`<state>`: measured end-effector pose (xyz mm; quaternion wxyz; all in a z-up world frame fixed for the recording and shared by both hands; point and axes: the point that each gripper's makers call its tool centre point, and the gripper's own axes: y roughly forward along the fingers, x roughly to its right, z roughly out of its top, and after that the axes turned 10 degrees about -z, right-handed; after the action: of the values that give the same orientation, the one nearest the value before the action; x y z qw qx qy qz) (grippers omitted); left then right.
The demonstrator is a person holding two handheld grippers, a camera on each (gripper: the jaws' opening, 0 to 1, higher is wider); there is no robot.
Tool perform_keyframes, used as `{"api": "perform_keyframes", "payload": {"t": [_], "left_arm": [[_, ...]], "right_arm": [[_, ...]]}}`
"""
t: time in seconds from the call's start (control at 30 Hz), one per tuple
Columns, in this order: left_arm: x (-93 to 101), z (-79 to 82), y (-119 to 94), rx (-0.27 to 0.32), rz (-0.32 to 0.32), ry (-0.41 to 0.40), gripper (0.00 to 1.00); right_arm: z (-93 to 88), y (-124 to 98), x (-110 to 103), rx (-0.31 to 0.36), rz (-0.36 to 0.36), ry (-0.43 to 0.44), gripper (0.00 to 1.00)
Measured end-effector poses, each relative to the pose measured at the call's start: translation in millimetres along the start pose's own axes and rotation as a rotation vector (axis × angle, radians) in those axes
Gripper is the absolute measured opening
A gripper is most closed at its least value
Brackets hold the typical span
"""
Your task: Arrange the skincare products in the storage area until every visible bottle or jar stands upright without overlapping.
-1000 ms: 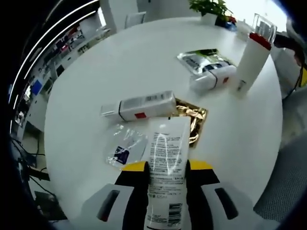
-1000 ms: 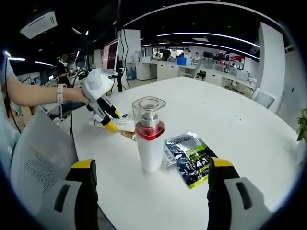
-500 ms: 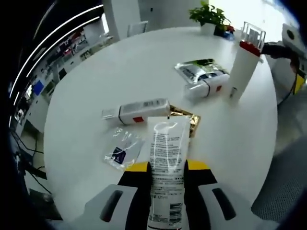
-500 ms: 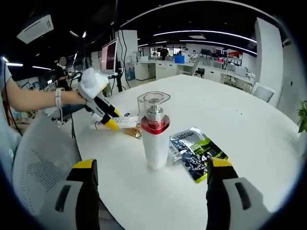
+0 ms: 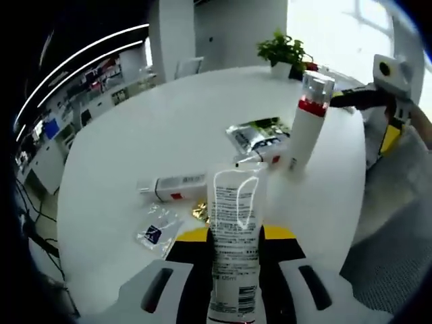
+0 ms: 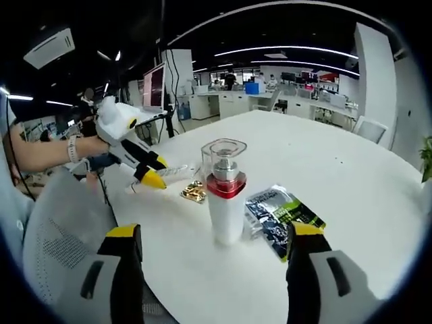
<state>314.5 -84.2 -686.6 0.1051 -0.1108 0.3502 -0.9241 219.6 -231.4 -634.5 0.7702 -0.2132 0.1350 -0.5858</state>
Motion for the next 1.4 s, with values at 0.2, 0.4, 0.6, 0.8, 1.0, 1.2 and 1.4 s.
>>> {"api": "perform_keyframes", "payload": {"t": [0.2,0.4,0.6,0.8,1.0,1.2,1.4], "left_arm": [[14.7,18.7,-4.6,0.064,-0.024,0.028,0.2],[31.9,33.5,-10.2,0.116,-0.05,0.039,0.2],[49.8,47.0,-14.9,0.157,-0.071,0.078,0.21],[63.6,50.3,-14.3,0.176,-0.087,0.099,0.2],[74.4,52.7,-12.0,0.194,-0.103,0.112,0.2],[84.5,59.8,-8.6,0.216,-0.112,0.148,0.2],[90.5,64.9,-6.3,0.233,-0.122,0.157,0.2]], "right_arm": [[5.1,-3.2,-9.7,0.01,0.03,0.017,0.8],[3.3,-7.6,-16.0,0.002,0.057,0.014,0.69],[2.6,-9.8,-26.5,0.003,0.101,0.035,0.57],[10.0,-12.3,-36.1,0.03,0.14,0.046,0.41],[24.3,-11.3,-42.8,0.077,0.17,0.116,0.29],[36.1,-2.3,-44.8,0.099,0.185,0.188,0.26],[45.0,-1.2,-46.7,0.119,0.215,0.263,0.22]]}}
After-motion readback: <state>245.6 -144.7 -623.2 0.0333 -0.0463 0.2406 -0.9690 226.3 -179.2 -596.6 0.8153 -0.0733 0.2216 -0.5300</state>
